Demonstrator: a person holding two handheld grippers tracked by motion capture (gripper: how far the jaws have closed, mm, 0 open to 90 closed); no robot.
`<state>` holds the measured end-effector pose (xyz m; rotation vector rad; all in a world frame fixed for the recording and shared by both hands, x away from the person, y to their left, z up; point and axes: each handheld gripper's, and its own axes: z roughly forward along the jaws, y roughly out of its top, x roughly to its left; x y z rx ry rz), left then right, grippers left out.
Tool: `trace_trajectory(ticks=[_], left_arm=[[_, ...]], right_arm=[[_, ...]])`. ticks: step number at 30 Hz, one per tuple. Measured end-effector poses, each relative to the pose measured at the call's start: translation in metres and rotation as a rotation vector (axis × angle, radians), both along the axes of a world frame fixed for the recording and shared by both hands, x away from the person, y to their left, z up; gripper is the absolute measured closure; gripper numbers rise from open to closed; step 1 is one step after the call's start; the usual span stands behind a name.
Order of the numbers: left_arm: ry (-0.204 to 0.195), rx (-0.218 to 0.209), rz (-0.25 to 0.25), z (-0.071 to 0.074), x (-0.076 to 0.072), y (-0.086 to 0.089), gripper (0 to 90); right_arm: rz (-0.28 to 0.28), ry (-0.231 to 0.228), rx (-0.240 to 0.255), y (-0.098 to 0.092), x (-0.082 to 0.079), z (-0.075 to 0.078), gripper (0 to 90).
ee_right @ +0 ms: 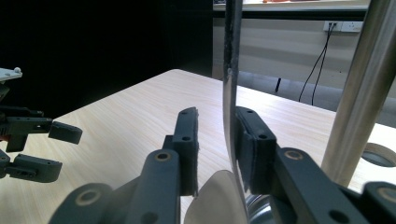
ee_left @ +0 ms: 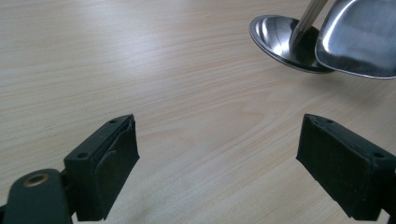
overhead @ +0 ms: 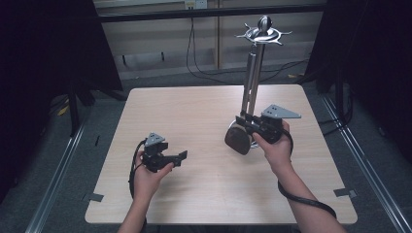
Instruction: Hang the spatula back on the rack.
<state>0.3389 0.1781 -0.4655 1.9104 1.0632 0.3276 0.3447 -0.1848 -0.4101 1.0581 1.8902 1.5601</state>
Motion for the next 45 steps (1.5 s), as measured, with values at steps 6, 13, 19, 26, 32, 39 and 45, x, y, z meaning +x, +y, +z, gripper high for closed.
trace_trajectory(ticks=[6, 13, 19, 26, 32, 39, 45], left_arm=[[-0.006, -0.007, 0.002, 0.0003, -0.0002, 0.0002, 12.2], [-0.011, -0.007, 0.006, 0.0022, -0.0013, 0.0001, 12.4], [-0.012, -0.003, 0.003, 0.0021, -0.0014, 0.0006, 12.5], [-0.012, -0.004, 0.005, 0.002, -0.0022, 0.0008, 12.6], [-0.009, -0.006, 0.001, 0.0021, -0.0022, 0.0012, 12.6], [-0.007, -0.004, 0.001, 0.0007, -0.0013, 0.001, 12.7], [-0.009, -0.009, 0.005, 0.0018, -0.0008, 0.0014, 12.7]], right_arm=[[-0.012, 0.009, 0.003, 0.0001, 0.0007, -0.0001, 61.5], [-0.021, 0.012, -0.008, -0.0012, 0.0015, 0.0009, 57.7], [-0.027, 0.015, -0.008, -0.002, 0.0015, 0.0017, 54.4], [-0.035, 0.024, -0.018, -0.002, 0.0014, 0.0026, 49.4], [-0.042, 0.029, -0.016, -0.0024, 0.0016, 0.0031, 41.8], [-0.055, 0.046, -0.012, -0.0037, 0.0008, 0.0009, 34.3], [-0.053, 0.05, -0.017, -0.0065, -0.001, -0.0016, 32.1]])
